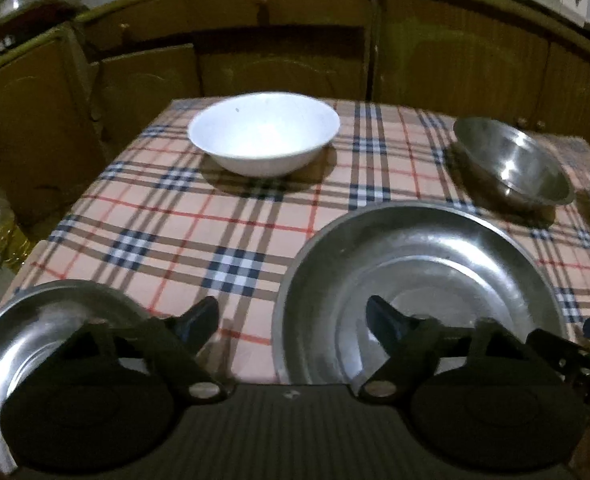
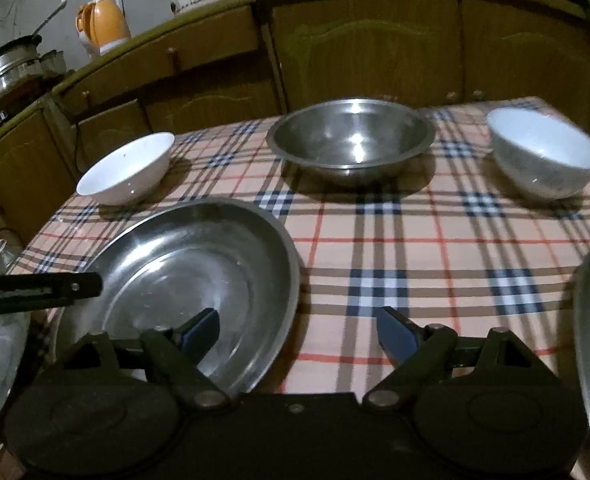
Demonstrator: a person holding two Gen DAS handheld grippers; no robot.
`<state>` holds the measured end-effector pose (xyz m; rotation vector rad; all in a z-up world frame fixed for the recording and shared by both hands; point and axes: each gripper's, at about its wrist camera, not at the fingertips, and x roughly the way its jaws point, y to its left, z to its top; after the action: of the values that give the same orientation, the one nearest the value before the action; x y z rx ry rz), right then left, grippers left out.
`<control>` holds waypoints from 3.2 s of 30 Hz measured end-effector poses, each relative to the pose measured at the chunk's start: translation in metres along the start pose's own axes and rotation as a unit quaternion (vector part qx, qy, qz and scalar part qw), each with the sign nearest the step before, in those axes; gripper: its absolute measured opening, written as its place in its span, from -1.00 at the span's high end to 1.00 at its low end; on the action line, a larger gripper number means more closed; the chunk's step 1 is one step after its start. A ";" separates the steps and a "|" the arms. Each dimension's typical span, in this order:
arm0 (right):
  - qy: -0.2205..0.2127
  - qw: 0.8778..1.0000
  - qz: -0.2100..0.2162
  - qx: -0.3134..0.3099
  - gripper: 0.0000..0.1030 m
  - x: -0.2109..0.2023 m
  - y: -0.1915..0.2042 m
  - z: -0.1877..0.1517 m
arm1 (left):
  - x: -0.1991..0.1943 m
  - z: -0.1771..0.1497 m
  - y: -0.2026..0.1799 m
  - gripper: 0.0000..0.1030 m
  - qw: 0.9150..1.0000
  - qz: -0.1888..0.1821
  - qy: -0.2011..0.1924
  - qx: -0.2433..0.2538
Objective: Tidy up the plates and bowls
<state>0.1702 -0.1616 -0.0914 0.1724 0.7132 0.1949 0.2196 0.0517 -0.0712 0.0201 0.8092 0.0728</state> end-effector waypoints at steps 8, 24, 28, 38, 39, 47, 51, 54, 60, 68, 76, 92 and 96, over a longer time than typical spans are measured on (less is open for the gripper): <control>0.006 1.000 0.023 0.001 0.24 0.008 0.000 0.006 | 0.010 0.001 0.001 0.60 1.000 -0.013 0.015 -0.007; -0.044 0.999 0.003 0.000 0.41 -0.091 -0.017 -0.011 | -0.073 -0.020 -0.022 0.73 0.998 -0.049 -0.043 0.003; -0.056 0.998 -0.008 0.000 0.41 -0.125 -0.027 -0.027 | -0.093 -0.040 -0.032 0.73 0.997 -0.067 -0.046 0.008; -0.053 0.998 -0.032 0.002 0.41 -0.161 -0.046 -0.072 | -0.109 -0.077 -0.053 0.73 0.995 -0.088 -0.044 0.030; -0.053 0.998 -0.034 0.003 0.41 -0.161 -0.048 -0.075 | -0.108 -0.080 -0.055 0.73 0.995 -0.087 -0.045 0.036; -0.052 0.998 -0.033 -0.003 0.41 -0.149 -0.050 -0.085 | -0.101 -0.093 -0.058 0.73 0.995 -0.075 -0.044 0.041; -0.046 0.998 -0.033 -0.004 0.41 -0.141 -0.048 -0.086 | -0.100 -0.094 -0.058 0.73 0.996 -0.067 -0.046 0.039; -0.043 0.998 -0.034 -0.006 0.41 -0.136 -0.048 -0.086 | -0.096 -0.095 -0.057 0.73 0.996 -0.066 -0.042 0.033; -0.037 0.999 -0.035 -0.004 0.41 -0.131 -0.047 -0.087 | -0.090 -0.098 -0.055 0.71 0.997 -0.063 -0.033 0.030; -0.026 0.999 -0.036 -0.002 0.41 -0.127 -0.047 -0.090 | -0.083 -0.101 -0.053 0.69 0.997 -0.067 -0.020 0.023; -0.022 0.999 -0.038 0.005 0.36 -0.127 -0.049 -0.090 | -0.081 -0.101 -0.049 0.09 0.998 -0.063 -0.014 0.009; -0.067 0.996 -0.053 0.035 0.33 -0.171 -0.077 -0.070 | -0.113 -0.085 -0.051 -0.15 0.997 -0.066 -0.035 -0.005; -0.076 0.994 -0.062 0.038 0.33 -0.185 -0.090 -0.066 | -0.122 -0.081 -0.065 -0.15 0.996 -0.077 -0.041 0.006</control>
<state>0.0001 -0.2866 -0.0439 0.2131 0.5788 0.0352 0.0804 -0.0226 -0.0422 -0.0290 0.7272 -0.0786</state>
